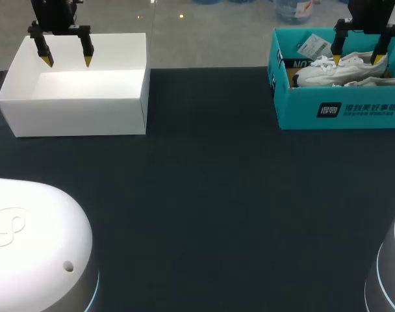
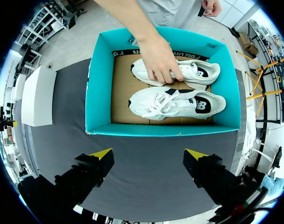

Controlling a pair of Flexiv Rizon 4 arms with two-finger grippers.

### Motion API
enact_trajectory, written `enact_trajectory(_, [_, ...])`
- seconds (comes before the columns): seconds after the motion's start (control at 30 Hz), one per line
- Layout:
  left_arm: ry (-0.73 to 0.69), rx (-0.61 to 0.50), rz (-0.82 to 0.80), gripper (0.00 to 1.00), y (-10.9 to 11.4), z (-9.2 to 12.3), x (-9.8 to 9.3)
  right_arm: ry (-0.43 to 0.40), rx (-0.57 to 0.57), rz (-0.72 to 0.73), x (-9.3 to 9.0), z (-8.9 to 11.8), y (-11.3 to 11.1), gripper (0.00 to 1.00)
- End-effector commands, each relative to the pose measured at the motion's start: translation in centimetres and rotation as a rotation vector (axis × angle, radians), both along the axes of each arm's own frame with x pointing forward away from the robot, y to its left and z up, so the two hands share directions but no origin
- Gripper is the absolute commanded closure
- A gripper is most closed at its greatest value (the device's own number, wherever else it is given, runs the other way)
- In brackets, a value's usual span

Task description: Take the shoe out of the shoebox, open the shoe tongue, remove and reinsert the insole, then place the shoe into the shoebox

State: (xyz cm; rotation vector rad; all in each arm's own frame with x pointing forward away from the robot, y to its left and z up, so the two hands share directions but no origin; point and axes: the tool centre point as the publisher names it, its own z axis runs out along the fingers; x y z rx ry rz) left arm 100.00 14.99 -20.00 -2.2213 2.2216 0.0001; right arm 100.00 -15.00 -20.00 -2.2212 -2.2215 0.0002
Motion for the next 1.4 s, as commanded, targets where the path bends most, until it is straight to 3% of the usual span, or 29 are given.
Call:
enact_trajectory(0.03, [0.0,0.0,0.0,0.0,0.0,0.0,0.0,0.0,0.0,0.0,0.0,0.0,0.0,0.0])
enact_trajectory(0.87, [0.0,0.0,0.0,0.0,0.0,0.0,0.0,0.0,0.0,0.0,0.0,0.0,0.0,0.0])
enact_trajectory(1.1, [0.0,0.0,0.0,0.0,0.0,0.0,0.0,-0.012,-0.024,-0.03,1.6,0.3,-2.9,0.0])
enact_trajectory(1.4, [0.0,0.0,0.0,0.0,0.0,0.0,0.0,0.02,-0.061,-0.089,2.3,-1.0,-6.2,0.0])
